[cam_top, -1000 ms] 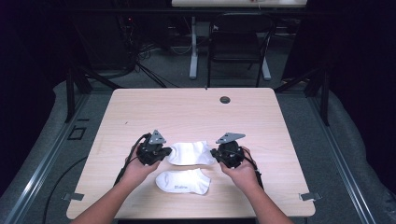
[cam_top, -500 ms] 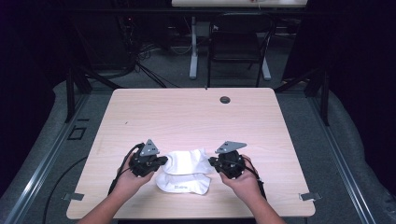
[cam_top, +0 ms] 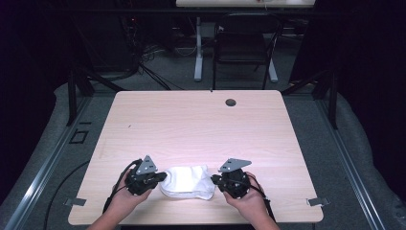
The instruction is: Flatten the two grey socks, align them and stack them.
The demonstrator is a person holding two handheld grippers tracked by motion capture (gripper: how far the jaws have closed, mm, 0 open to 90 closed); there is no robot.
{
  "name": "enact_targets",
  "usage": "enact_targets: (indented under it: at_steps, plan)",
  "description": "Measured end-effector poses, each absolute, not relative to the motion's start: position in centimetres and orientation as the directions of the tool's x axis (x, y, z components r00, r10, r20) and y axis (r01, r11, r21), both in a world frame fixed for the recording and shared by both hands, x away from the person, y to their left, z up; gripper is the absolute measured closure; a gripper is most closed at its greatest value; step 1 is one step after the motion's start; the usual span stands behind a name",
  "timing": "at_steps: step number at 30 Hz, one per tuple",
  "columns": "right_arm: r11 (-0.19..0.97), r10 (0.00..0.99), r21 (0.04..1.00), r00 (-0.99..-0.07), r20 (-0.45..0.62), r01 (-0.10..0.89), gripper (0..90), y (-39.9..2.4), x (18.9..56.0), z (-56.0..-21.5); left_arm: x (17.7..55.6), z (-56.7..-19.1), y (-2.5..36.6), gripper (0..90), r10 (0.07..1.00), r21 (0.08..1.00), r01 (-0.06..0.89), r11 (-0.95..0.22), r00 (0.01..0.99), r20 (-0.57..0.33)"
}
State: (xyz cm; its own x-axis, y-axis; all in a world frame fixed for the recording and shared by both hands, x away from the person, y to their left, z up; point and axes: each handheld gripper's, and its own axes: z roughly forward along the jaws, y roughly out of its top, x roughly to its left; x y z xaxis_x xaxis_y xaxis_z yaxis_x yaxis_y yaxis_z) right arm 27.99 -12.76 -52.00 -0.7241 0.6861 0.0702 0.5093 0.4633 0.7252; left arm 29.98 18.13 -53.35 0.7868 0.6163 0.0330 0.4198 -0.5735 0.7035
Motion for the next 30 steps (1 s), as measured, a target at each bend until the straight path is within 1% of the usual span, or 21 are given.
enact_targets:
  at_steps: [4, 11, 30]
  plan:
    - [0.479, 0.685, 0.718, -0.727, 0.054, 0.505, 87.1, -12.6, 27.4, -52.2, 29.6, -53.6, 18.2, 88.5, 0.611, 0.701, 0.424, -0.574, 0.792, 0.021]
    - [0.482, 0.686, 0.704, -0.725, 0.068, 0.522, 87.2, -12.7, 27.0, -52.9, 29.4, -53.9, 18.1, 88.5, 0.605, 0.693, 0.427, -0.581, 0.796, 0.016]
    - [0.496, 0.688, 0.678, -0.722, 0.073, 0.542, 87.0, -12.5, 27.9, -54.2, 30.3, -55.4, 17.6, 88.4, 0.601, 0.664, 0.439, -0.605, 0.799, 0.019]
